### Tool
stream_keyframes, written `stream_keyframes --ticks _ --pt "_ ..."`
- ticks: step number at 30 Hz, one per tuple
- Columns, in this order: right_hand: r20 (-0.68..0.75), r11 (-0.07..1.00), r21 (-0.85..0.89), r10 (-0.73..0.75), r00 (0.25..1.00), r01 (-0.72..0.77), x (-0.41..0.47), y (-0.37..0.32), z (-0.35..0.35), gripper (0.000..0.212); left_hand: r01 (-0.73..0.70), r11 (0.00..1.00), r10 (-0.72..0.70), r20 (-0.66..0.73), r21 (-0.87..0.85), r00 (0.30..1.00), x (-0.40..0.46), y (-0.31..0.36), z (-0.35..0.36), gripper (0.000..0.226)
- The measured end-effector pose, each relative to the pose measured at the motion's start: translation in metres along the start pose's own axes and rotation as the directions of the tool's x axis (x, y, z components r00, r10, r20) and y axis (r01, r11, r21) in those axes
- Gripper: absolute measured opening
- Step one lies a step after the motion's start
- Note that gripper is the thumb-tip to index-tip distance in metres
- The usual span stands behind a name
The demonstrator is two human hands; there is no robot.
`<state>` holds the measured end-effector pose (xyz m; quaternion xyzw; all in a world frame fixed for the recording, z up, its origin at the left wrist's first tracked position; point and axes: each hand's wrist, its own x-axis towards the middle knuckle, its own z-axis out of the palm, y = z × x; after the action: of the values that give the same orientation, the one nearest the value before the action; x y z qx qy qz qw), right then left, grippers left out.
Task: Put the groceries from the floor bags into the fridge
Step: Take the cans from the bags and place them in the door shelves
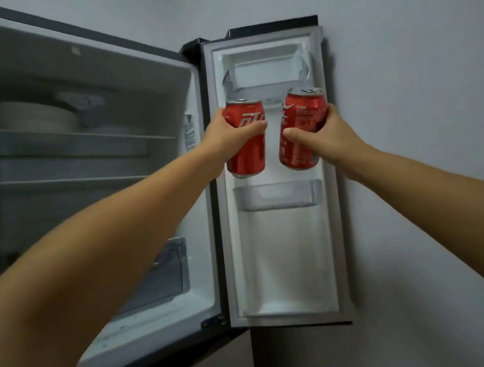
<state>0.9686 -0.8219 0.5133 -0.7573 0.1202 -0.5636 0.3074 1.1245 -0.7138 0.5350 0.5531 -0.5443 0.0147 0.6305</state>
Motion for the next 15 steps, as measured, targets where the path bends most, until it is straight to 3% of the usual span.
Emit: stream_keyframes --ticks 2,9,12,15 --pt "-0.051 1.0 0.001 0.011 0.999 -0.011 0.023 0.011 0.009 0.07 -0.008 1.0 0.007 -0.02 -0.009 1.0 0.023 -0.013 0.008 0.063" --pt "0.027 0.972 -0.186 0.152 0.988 -0.144 0.042 0.078 0.034 0.089 0.125 0.991 -0.126 -0.011 -0.049 0.992 0.058 -0.074 0.035 0.073" --pt "0.043 0.941 -0.301 0.176 0.983 -0.156 0.041 0.089 0.034 0.078 0.161 0.987 -0.16 0.023 -0.022 0.987 0.058 -0.093 0.041 0.071" --pt "0.092 0.932 -0.339 0.166 0.982 -0.126 0.041 0.088 0.036 0.083 0.191 0.982 -0.191 0.037 0.01 0.981 0.052 -0.104 0.046 0.075"
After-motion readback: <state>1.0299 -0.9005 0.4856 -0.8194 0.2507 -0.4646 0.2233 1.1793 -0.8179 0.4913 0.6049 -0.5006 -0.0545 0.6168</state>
